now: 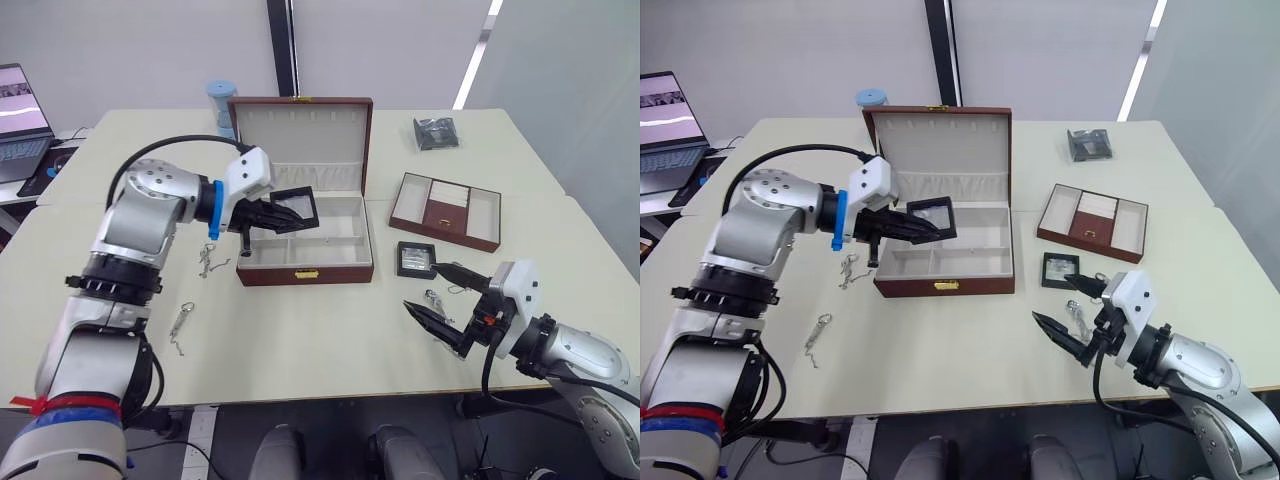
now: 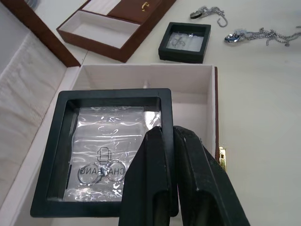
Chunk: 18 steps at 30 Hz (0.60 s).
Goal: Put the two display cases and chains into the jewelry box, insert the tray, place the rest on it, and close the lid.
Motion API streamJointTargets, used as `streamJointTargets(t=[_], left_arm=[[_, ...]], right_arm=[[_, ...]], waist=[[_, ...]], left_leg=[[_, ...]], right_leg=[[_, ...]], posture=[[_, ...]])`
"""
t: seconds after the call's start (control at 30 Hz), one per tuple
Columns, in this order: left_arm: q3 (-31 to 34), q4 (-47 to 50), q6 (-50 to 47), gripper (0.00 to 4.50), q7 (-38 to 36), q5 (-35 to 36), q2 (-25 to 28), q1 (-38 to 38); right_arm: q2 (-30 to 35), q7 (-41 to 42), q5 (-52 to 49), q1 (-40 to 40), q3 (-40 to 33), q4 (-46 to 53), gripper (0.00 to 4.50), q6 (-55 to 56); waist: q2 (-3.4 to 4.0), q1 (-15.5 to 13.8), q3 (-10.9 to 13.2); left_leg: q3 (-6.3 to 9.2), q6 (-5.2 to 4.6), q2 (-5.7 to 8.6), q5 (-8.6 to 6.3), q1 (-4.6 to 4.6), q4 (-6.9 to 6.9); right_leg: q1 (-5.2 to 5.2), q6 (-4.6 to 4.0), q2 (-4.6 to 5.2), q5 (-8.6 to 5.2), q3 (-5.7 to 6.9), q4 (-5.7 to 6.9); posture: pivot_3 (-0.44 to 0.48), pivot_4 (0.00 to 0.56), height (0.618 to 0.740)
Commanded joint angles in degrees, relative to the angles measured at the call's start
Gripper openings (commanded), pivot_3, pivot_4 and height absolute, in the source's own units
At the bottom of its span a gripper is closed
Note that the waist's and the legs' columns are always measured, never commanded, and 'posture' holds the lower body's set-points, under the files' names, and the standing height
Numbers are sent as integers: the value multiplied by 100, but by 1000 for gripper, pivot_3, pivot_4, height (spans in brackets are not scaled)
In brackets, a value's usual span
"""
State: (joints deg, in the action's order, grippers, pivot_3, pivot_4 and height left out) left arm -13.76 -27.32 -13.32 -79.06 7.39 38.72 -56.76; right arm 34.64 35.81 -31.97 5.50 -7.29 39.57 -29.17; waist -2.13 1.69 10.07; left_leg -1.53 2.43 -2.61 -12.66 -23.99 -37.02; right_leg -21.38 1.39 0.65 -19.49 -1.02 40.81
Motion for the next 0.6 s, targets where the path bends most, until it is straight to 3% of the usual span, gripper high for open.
streamJointTargets(t=[0.03, 0.33, 0.6], left_arm=[[-123, -829, 824, 8, -30, -323, -283, -444], [-242, -3043, 2328, 8, 81, -983, -1058, -1213], [-173, -4085, 2943, 8, 750, -1508, -1412, -1528]], right_arm=[[-58, -224, 58, 168, -139, 407, 4500, 90], [-239, -760, 254, 712, -116, 969, 4500, 25], [-301, -1062, 300, 875, -75, 1232, 4500, -63]], waist=[[0, -1, 0], [-2, 3, 1], [-3, -7, 2]], left_leg=[[0, 0, 0, 0, 0, 0], [-1, 0, 3, 0, -5, -1], [1, 0, 0, 0, -7, -1]], right_leg=[[0, 0, -2, 0, 1, 0], [-2, 0, -5, 0, 4, -4], [-3, 0, -11, 0, 5, -4]], posture=[[0, 150, 740], [0, 150, 740], [0, 150, 740]])
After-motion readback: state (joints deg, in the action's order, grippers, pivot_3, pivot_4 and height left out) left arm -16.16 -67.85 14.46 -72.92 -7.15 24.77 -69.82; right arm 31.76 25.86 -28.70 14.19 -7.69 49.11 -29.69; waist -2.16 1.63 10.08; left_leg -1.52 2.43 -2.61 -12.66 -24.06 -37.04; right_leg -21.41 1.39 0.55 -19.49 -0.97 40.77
